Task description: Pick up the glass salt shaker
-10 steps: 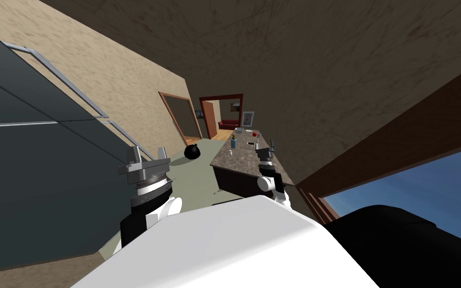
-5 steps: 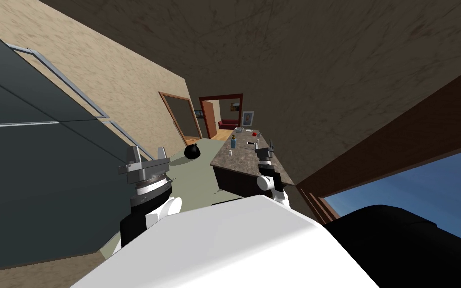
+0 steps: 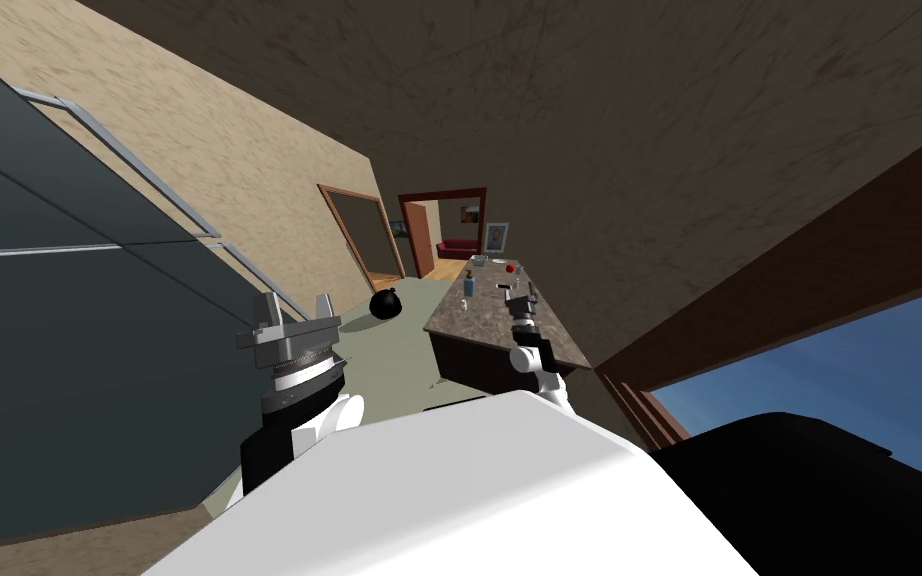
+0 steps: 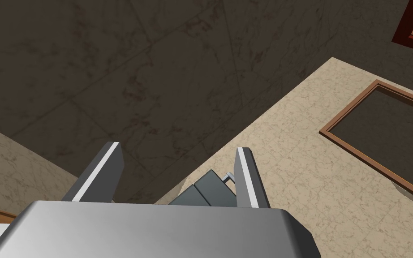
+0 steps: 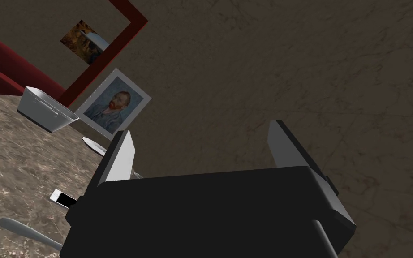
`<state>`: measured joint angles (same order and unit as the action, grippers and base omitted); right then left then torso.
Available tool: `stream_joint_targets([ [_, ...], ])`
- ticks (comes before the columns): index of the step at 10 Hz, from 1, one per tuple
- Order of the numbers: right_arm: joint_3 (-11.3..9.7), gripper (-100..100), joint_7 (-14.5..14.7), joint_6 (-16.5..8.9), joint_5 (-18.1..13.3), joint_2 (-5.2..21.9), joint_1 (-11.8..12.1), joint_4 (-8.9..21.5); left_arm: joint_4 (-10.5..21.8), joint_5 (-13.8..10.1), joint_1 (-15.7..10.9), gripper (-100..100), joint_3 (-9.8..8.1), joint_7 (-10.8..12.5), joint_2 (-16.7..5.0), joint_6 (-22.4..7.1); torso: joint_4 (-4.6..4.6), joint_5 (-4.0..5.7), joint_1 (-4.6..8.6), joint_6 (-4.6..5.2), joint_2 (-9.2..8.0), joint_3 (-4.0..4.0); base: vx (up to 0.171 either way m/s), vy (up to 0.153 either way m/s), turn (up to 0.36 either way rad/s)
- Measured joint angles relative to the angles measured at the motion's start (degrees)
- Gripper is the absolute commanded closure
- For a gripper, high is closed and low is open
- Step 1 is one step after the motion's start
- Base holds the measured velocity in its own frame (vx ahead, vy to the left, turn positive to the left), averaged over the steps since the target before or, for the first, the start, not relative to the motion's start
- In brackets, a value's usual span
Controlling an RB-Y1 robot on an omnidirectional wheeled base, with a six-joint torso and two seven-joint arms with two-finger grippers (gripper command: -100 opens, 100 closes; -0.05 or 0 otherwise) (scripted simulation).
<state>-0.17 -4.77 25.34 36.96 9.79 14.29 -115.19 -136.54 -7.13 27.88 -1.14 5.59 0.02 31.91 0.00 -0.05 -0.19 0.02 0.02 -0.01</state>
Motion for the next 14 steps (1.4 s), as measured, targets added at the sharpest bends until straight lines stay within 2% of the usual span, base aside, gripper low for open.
stream_joint_targets([
  [2,0.9,-100,-1.7,-1.7,0.6,0.7,-2.1,3.9,0.0,0.0,0.0,0,0.0,0.0,0.0,0.0,0.0,0.01,0.03,0.01,-0.01,0.0,-0.007,0.059,-0.032],
  [6,2.5,-100,-4.1,-7.2,1.7,0.7,-6.1,10.0,0.0,0.0,0.0,0,0.0,0.0,0.0,0.0,0.0,0.03,0.15,0.01,0.0,0.0,-0.002,0.031,-0.008],
  [11,4.1,-100,-7.2,-10.8,2.9,1.7,-10.9,18.0,0.0,0.0,0.0,0,0.0,0.0,0.0,0.0,0.0,0.02,0.13,0.0,0.01,-0.01,-0.003,0.031,-0.014],
  [14,5.1,-100,-8.2,-13.0,3.3,1.3,-13.3,21.2,0.0,0.0,0.0,0,0.0,0.0,0.0,0.0,0.0,0.03,0.17,0.01,0.01,0.0,0.001,0.011,0.005],
])
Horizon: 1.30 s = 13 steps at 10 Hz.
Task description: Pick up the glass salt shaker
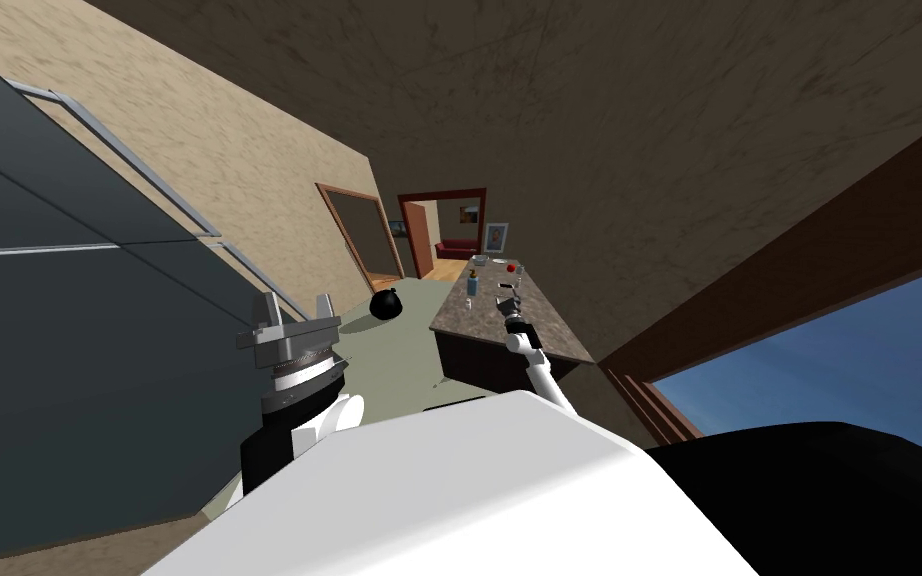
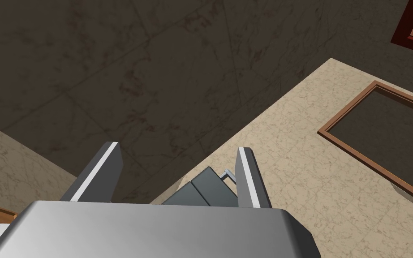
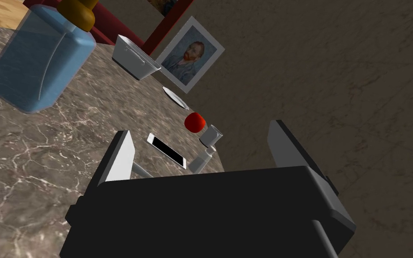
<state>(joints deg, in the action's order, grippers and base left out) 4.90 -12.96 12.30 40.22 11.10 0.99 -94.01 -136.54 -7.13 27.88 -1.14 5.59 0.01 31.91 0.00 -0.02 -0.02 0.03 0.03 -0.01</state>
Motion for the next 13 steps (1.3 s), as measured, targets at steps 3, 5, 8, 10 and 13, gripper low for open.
stream_joint_targets([
  [3,-0.1,-100,-0.4,0.1,0.1,0.3,-0.1,0.5,0.0,0.0,0.0,0,0.0,0.0,0.0,0.0,0.01,0.02,0.08,0.01,-0.04,0.02,-0.002,-0.005,-0.013],
  [5,-0.1,-100,-0.4,0.1,0.1,0.3,-0.1,0.5,0.0,0.0,0.0,0,0.0,0.0,0.0,0.0,0.01,0.01,0.06,0.01,-0.03,0.02,0.0,0.0,0.0],
  [8,-0.1,-100,-0.4,0.1,0.1,0.3,-0.1,0.5,0.0,0.0,0.0,0,0.0,0.0,0.0,0.0,0.01,0.01,0.03,0.0,-0.02,0.01,0.003,0.007,0.02],
  [10,-0.7,-100,-1.9,-1.8,-0.2,0.9,-0.1,0.5,0.0,0.0,0.0,0,0.0,0.0,0.0,0.0,0.0,0.0,-0.02,-0.01,0.01,0.0,0.007,0.016,0.044],
  [13,-1.3,-100,-4.5,-5.3,0.2,1.5,-0.2,0.8,0.0,0.0,0.0,0,0.0,0.0,0.0,0.0,0.0,0.0,-0.01,0.0,0.01,-0.01,0.006,0.018,0.038],
])
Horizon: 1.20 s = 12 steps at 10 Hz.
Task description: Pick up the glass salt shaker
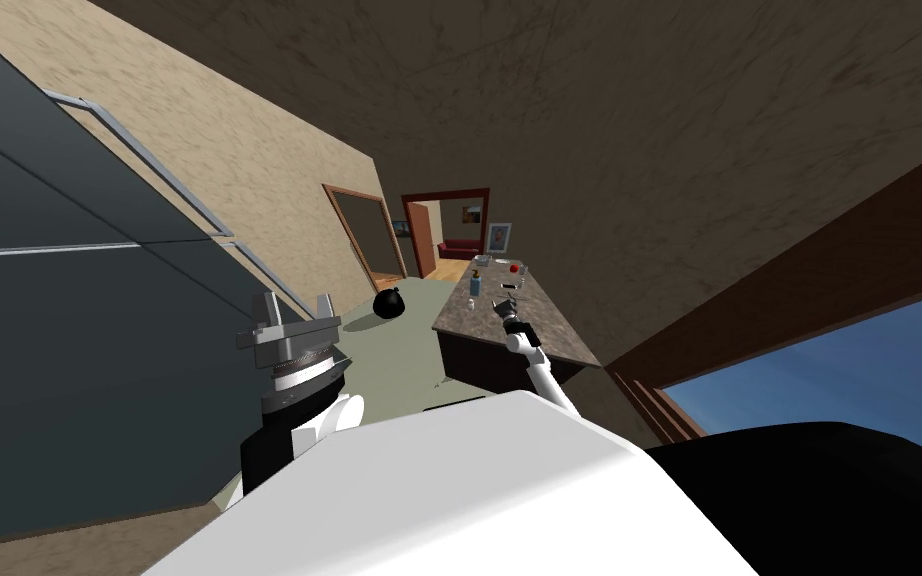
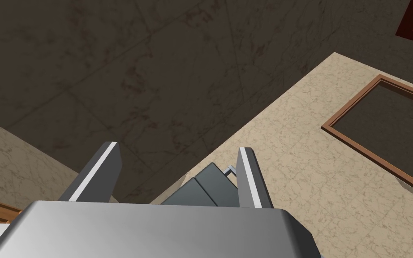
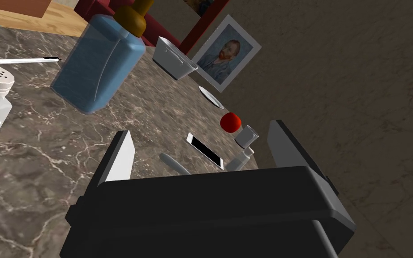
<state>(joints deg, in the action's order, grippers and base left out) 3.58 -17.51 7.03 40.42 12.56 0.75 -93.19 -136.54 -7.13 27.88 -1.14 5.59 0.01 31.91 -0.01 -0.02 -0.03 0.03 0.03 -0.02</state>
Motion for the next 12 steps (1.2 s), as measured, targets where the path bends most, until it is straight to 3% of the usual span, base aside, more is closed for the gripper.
stream_joint_targets([
  [6,0.2,-100,-5.6,-7.4,2.2,0.5,-1.5,1.5,0.0,0.0,0.0,0,0.0,0.0,0.0,0.0,0.0,-0.02,-0.1,0.0,0.03,-0.01,0.007,0.044,0.005],
  [12,0.6,-100,-13.3,-14.9,6.8,1.3,-4.2,6.0,0.0,0.0,0.0,0,0.0,0.0,0.0,0.0,-0.03,-0.04,-0.16,0.0,0.16,-0.09,0.036,0.067,-0.03],
])
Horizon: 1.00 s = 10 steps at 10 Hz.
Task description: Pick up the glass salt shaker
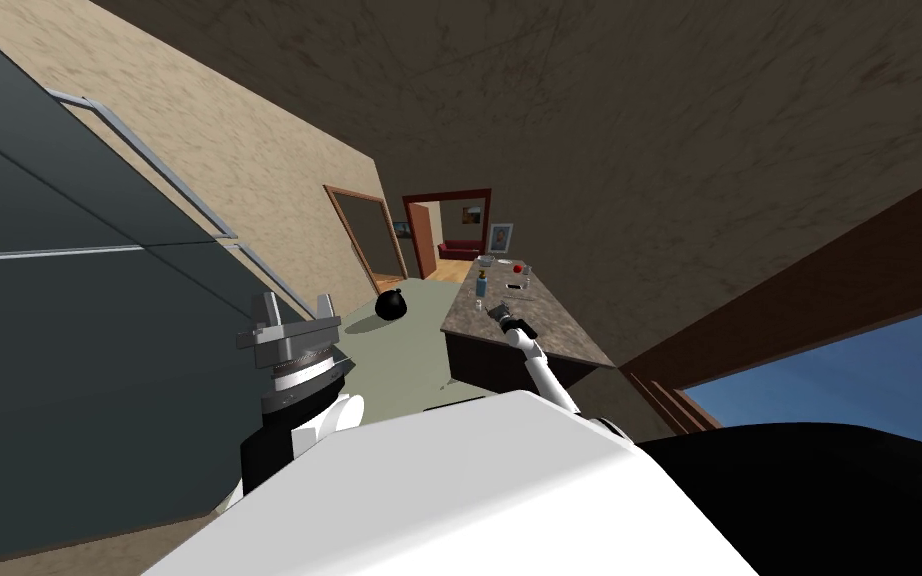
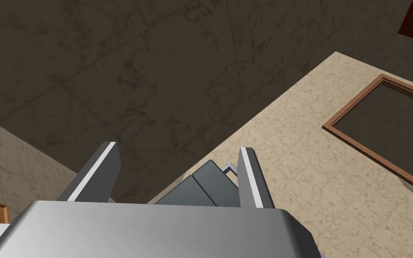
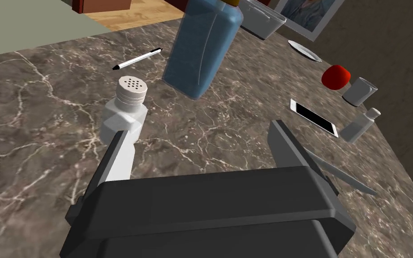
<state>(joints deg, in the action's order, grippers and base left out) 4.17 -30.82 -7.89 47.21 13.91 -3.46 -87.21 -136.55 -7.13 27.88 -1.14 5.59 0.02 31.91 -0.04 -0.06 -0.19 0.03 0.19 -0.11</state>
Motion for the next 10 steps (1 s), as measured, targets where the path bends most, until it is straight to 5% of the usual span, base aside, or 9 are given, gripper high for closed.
stream_joint_targets([
  [10,2.3,-100,-13.5,-12.3,10.6,1.6,-5.3,8.9,0.0,0.0,0.0,0,0.0,0.0,0.0,0.0,-0.02,0.01,0.04,0.0,0.07,-0.04,0.057,0.06,-0.05],
])
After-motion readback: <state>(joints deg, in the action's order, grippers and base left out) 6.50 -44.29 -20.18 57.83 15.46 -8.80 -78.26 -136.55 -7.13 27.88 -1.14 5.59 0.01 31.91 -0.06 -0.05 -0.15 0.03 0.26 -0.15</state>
